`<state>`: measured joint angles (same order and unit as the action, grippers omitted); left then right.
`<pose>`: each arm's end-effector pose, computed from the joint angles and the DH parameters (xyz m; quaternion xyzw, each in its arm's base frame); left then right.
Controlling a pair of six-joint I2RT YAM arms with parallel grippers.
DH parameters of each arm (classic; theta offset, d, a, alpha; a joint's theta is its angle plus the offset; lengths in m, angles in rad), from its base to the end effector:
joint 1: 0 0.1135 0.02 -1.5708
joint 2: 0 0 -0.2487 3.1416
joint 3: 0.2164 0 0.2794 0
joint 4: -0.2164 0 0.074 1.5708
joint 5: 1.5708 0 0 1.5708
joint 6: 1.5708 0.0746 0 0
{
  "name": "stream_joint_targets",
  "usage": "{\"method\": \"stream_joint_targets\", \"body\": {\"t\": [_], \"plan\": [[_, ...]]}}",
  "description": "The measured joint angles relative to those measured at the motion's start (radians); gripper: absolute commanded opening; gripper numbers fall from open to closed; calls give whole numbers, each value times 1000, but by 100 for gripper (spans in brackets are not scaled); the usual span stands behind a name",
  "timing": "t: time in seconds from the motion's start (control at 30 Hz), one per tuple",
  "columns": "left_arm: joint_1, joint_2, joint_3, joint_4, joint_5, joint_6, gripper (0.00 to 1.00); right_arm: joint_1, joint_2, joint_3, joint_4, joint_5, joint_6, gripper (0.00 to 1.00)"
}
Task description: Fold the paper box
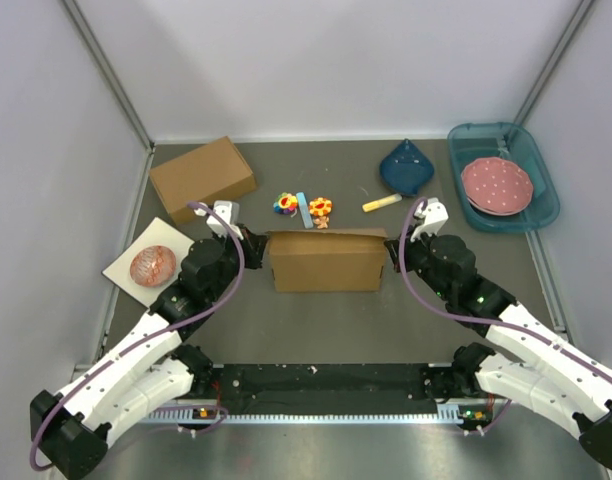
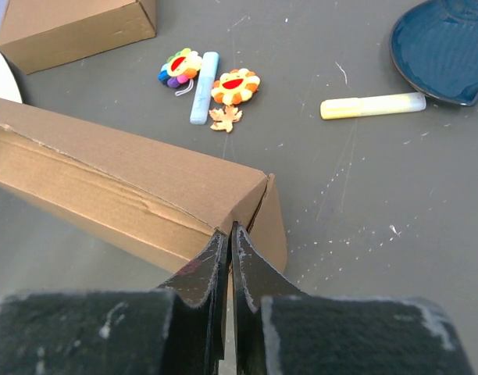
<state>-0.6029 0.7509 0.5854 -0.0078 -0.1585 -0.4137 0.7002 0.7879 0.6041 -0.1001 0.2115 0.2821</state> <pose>0.2230 -0.1392 0.2719 0.0214 0.7646 -0.2591 0.5897 0.2127 0.1587 0.2577 -0.1031 0.7914 0.2069 0.5659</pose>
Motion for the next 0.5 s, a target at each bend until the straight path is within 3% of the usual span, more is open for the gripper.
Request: {"method": "stream_joint_targets", "body": {"t": [0.5], "plan": [[-5, -33, -97, 122, 10, 16, 0, 0, 0, 0, 0, -4, 3, 0]]}}
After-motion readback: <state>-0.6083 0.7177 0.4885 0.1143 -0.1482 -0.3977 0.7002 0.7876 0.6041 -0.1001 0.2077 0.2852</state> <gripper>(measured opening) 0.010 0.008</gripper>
